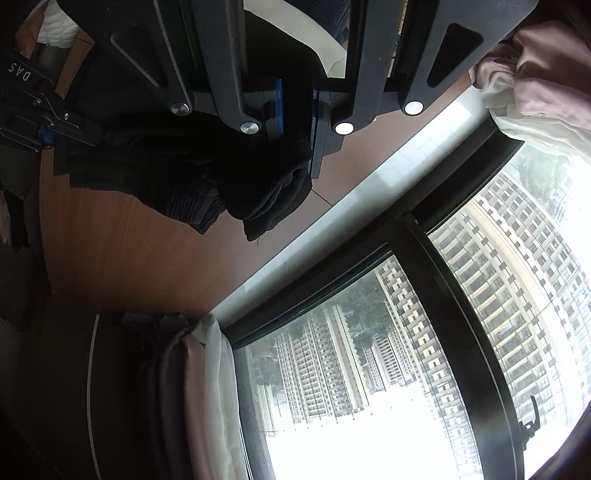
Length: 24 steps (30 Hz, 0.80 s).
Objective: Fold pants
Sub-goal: 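Carry the lifted pants with both tools toward the clothes stack, then lower the pants onto the clothes stack and open both tools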
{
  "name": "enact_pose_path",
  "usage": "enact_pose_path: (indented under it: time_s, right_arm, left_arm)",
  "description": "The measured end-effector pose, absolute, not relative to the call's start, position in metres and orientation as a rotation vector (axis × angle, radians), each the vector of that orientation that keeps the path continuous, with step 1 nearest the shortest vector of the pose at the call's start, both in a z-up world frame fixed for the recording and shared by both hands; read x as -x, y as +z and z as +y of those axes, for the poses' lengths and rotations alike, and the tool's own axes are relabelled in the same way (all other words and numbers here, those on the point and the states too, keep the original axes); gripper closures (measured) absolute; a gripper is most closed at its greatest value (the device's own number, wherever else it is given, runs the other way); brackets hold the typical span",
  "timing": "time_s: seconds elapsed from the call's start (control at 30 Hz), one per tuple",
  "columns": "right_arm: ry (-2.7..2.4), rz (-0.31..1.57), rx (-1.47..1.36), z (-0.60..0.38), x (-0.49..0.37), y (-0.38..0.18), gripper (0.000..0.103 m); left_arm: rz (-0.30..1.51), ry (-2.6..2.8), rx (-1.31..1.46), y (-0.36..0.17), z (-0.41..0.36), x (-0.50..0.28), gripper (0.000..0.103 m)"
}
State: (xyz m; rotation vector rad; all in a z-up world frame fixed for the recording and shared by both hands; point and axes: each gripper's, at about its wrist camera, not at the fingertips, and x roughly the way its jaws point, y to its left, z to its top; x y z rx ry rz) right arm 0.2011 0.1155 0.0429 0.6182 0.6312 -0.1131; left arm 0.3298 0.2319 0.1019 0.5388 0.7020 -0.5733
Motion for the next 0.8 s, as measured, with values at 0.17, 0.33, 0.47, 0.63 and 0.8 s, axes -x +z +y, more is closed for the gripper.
enact_pose_path:
  time_s: [0.17,0.33,0.47,0.63,0.8]
  right_arm:
    - [-0.17,0.656,-0.643,0.119,-0.208,0.028,0.082]
    - [-0.22,0.694,-0.657,0.122,-0.207,0.017,0.076]
    - [-0.304,0.711,-0.598,0.123,-0.201,0.027,0.058]
    - [-0.434,0.587,-0.457,0.116,-0.186,0.07,0.057]
    - [-0.204,0.559,-0.342,0.109,-0.219,0.107,0.057]
  left_arm:
    - [0.737,-0.639,-0.586,0.081,0.23,-0.343,0.091]
    - [0.744,-0.664,-0.62,0.069,0.234,-0.348,0.085]
    - [0.699,-0.647,-0.659,0.072,0.239,-0.345,0.066]
    - [0.603,-0.598,-0.647,0.09,0.256,-0.335,0.053]
    - [0.595,-0.612,-0.555,0.103,0.273,-0.321,0.053]
